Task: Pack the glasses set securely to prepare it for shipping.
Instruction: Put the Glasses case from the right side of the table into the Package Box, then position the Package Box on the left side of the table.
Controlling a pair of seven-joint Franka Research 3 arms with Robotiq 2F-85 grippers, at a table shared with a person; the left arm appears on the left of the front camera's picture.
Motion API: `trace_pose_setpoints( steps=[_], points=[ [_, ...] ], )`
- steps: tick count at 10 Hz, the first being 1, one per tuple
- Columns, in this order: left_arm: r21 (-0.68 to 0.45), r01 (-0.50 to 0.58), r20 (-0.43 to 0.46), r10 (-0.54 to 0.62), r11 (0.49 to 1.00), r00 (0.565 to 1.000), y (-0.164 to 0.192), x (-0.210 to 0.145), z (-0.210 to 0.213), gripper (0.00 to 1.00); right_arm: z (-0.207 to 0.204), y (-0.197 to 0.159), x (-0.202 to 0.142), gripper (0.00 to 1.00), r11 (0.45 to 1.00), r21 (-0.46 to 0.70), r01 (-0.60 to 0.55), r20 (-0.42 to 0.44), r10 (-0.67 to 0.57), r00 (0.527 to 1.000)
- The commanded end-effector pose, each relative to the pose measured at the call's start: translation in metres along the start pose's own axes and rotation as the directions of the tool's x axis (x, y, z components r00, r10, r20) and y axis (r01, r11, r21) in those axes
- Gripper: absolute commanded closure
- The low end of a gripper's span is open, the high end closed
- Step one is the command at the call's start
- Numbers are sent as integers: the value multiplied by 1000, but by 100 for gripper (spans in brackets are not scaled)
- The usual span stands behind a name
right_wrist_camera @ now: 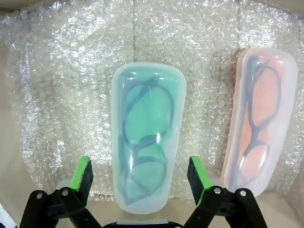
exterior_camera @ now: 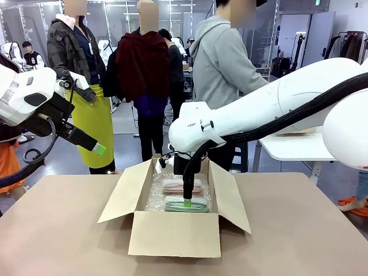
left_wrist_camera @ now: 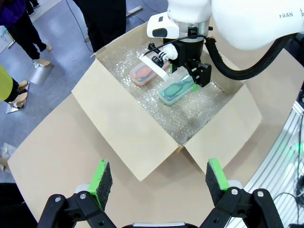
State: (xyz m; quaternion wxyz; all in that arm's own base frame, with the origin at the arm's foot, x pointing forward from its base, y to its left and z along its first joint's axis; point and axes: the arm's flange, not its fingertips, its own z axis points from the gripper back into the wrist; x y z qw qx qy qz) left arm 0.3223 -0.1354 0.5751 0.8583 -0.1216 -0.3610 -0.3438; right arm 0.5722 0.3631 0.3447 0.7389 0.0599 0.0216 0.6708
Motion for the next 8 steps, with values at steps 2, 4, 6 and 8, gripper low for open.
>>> trace_pose_setpoints(
  steps=[2, 4, 6, 8],
  points=[
    [-2, 6, 7, -6, 1000, 1000, 2, 0, 2, 0, -1, 1, 1, 0, 1000, 2, -2, -2, 2, 1000],
    [-2, 6, 7, -6, 1000, 1000, 2, 0, 2, 0, -1, 1, 1, 0, 1000, 2, -2, -2, 2, 1000],
    [-2, 6, 7, -6, 1000, 1000, 2, 0, 2, 0, -1, 1, 1, 0, 1000, 2, -2, -2, 2, 1000],
    [-2, 6, 7, -6, 1000, 1000, 2, 0, 2, 0, -1, 1, 1, 0, 1000, 2, -2, -2, 2, 1000]
  ],
)
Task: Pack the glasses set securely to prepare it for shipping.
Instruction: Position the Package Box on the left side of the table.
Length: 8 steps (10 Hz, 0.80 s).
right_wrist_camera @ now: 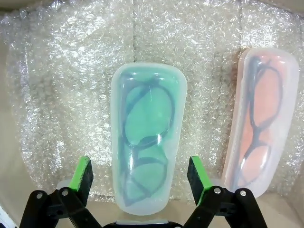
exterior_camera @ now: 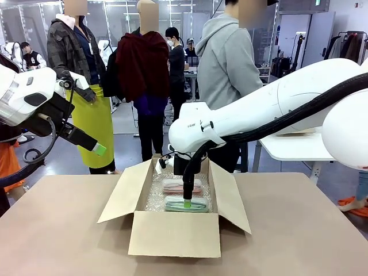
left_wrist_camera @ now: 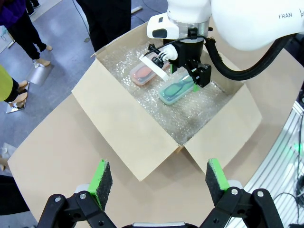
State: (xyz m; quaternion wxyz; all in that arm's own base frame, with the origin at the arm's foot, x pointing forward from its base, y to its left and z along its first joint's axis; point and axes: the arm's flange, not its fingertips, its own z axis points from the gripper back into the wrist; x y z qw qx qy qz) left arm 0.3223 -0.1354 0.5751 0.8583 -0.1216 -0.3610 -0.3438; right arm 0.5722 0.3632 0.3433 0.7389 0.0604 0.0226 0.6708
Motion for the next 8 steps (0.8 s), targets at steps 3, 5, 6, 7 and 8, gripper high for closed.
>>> trace_pose_setpoints(
  steps=[3, 5, 6, 7, 8],
  points=[
    [-2, 6, 7, -6, 1000, 1000, 2, 0, 2, 0, 0, 1, 1, 0, 1000, 0, -3, -1, 3, 1000],
    [-2, 6, 7, -6, 1000, 1000, 2, 0, 2, 0, 0, 1, 1, 0, 1000, 0, -3, -1, 3, 1000],
    [-2, 6, 7, -6, 1000, 1000, 2, 0, 2, 0, 0, 0, 0, 0, 1000, 0, 0, 0, 0, 1000],
    [-2, 6, 7, -6, 1000, 1000, 2, 0, 2, 0, 22, 14, -6, 0, 999, -41, -1, 12, 1, 1000],
    [-2, 6, 7, -6, 1000, 1000, 2, 0, 2, 0, 41, 29, -15, 0, 999, -33, 26, 25, -25, 999]
  ],
)
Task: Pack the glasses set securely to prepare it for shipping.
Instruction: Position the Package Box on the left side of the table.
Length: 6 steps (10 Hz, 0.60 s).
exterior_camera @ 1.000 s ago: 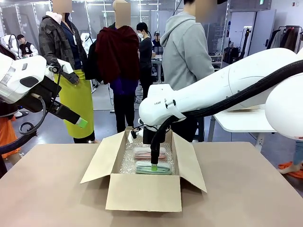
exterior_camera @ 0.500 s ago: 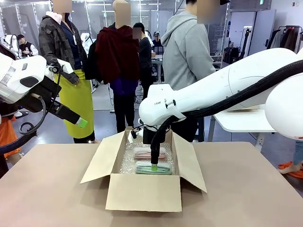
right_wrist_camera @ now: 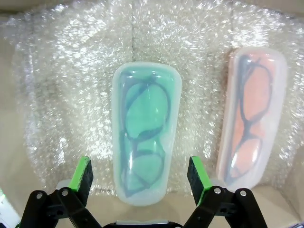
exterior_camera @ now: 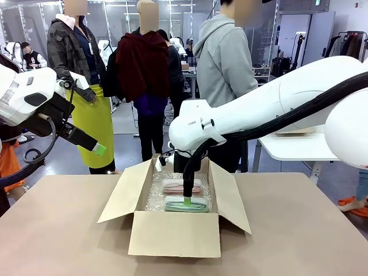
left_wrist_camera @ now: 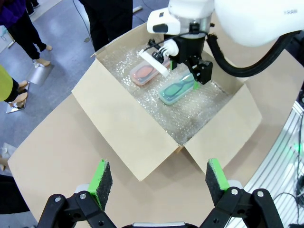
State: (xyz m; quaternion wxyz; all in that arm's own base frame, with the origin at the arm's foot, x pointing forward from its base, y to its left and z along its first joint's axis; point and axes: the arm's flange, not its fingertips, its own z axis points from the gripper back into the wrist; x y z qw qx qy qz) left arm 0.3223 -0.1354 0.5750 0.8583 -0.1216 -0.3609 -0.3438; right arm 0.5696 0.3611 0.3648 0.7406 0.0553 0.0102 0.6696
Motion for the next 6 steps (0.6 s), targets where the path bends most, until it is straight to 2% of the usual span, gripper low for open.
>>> trace_pose_setpoints(
  steps=[1, 4, 6],
  points=[
    [-2, 6, 7, -6, 1000, 1000, 2, 0, 2, 0, 36, 35, -26, 0, 999, -9, 36, 15, -36, 999],
    [-2, 6, 7, -6, 1000, 1000, 2, 0, 2, 0, 62, 41, -53, 0, 991, -62, 116, 35, -114, 993],
    [-2, 6, 7, -6, 1000, 1000, 2, 0, 2, 0, 88, 55, -97, 0, 969, -86, 230, 117, -219, 969]
  ],
)
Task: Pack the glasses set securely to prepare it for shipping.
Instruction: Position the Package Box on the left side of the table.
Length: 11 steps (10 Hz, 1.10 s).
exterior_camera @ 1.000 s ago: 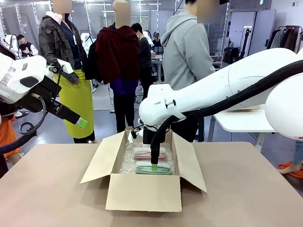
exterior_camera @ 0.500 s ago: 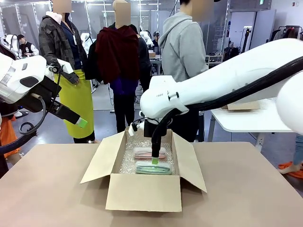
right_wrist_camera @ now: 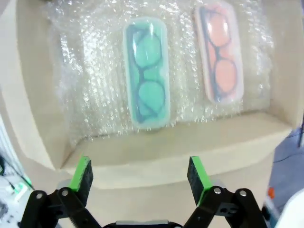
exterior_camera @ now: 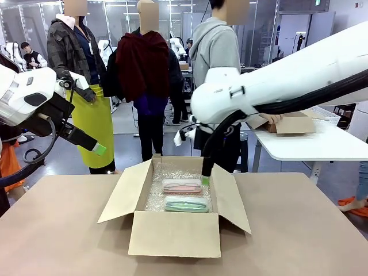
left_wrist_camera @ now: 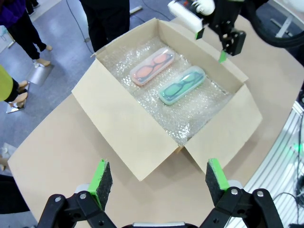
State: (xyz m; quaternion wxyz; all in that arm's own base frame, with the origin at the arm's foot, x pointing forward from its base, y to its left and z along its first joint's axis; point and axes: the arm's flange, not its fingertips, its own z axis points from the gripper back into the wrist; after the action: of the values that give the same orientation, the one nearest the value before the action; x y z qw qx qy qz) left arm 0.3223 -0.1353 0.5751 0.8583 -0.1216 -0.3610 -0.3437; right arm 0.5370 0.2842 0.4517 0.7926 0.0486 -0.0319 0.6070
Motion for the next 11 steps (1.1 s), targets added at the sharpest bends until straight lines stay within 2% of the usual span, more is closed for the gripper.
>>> trace_pose_setpoints(
  steps=[1, 3, 4, 6, 7, 9, 10, 11],
  points=[
    [-2, 6, 7, -6, 1000, 1000, 2, 0, 2, 0, 19, 25, -61, 0, 984, -41, 174, 77, -171, 982],
    [-2, 6, 7, -6, 1000, 1000, 2, 0, 2, 0, 38, 39, -116, 0, 945, -60, 323, 120, -314, 942],
    [-2, 6, 7, -6, 1000, 1000, 2, 0, 2, 0, 46, 45, -147, 0, 911, -60, 408, 180, -392, 902],
    [-2, 6, 7, -6, 1000, 1000, 2, 0, 2, 0, 52, 58, -197, 0, 835, -49, 548, 294, -512, 807],
    [-2, 6, 7, -6, 1000, 1000, 2, 0, 2, 0, 53, 68, -224, 0, 744, -93, 661, 314, -609, 729],
    [-2, 6, 7, -6, 1000, 1000, 2, 0, 2, 0, 62, 86, -254, 0, 681, -113, 723, 452, -613, 648],
    [-2, 6, 7, -6, 1000, 1000, 2, 0, 2, 0, 65, 89, -261, 0, 660, -121, 741, 495, -607, 622],
    [-2, 6, 7, -6, 1000, 1000, 2, 0, 2, 0, 60, 83, -261, 0, 655, -116, 746, 492, -615, 616]
  ],
)
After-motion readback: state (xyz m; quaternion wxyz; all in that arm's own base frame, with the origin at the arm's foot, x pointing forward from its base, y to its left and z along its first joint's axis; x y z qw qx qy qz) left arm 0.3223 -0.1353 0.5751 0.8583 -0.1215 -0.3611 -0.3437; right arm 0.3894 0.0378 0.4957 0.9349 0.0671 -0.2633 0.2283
